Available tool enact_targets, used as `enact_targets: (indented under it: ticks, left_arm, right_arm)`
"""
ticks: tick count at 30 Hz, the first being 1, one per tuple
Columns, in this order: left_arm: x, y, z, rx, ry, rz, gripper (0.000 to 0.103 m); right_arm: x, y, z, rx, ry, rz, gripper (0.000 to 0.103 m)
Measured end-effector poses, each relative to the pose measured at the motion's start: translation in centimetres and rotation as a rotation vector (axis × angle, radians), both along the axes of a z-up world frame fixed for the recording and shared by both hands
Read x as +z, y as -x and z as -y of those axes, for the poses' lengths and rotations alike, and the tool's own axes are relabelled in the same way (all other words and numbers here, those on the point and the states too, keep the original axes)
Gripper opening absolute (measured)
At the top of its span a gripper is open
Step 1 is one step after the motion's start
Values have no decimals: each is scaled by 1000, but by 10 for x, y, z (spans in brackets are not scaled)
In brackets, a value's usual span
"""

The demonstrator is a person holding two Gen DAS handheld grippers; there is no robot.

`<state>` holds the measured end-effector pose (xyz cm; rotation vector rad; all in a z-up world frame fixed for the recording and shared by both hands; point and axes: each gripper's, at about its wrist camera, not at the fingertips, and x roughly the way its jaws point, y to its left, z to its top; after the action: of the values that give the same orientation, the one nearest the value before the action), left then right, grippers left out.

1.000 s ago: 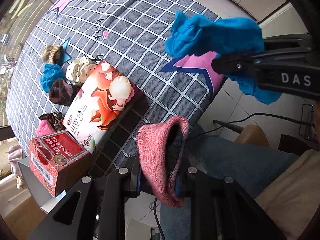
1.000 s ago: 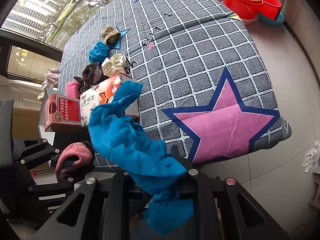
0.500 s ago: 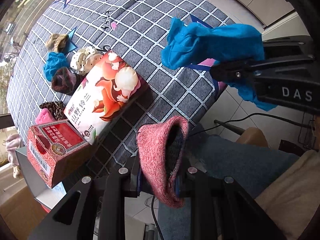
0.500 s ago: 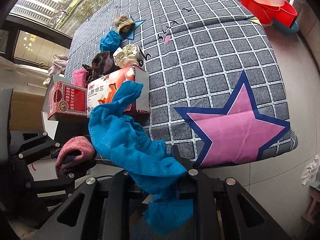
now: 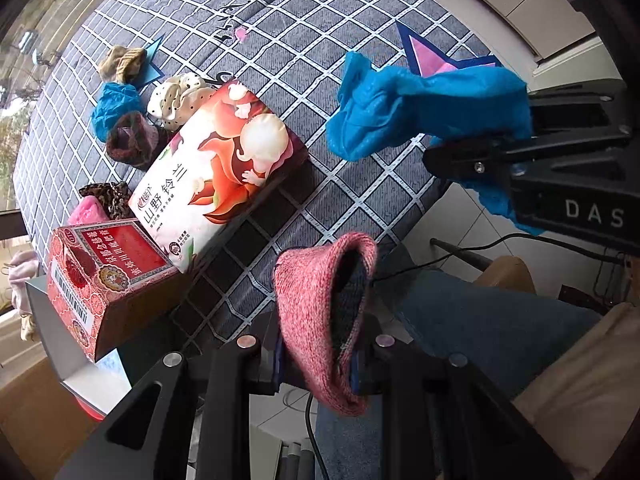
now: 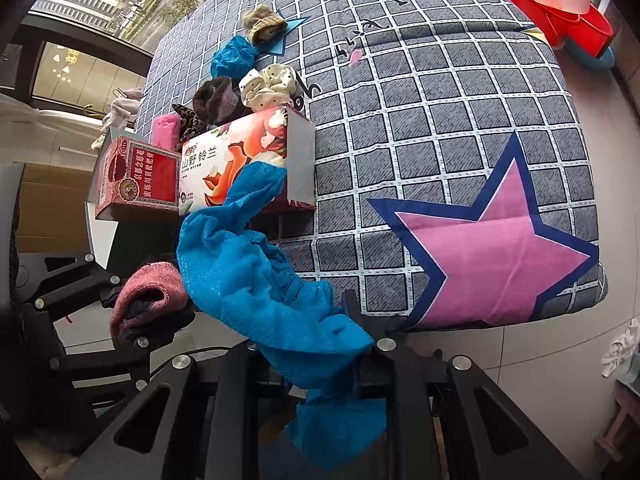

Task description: Organize soft objects

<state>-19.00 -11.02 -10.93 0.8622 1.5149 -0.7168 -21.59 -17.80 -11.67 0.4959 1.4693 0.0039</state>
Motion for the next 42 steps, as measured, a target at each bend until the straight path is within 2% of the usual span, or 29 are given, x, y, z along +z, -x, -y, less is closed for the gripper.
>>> enact_targets:
  ticks: [26, 36, 42]
  left_arm:
    - [-1, -4, -18, 117, 15, 6, 25]
    - [-3, -2, -15, 97, 4, 10, 26]
    - [-24, 9, -17, 97, -20, -34, 26]
  right_arm:
    - [-11, -12, -29, 162, -3, -49, 21]
    - [-10, -7, -26, 144, -10, -42, 21]
    - [-19, 11, -23, 113, -26, -78, 21]
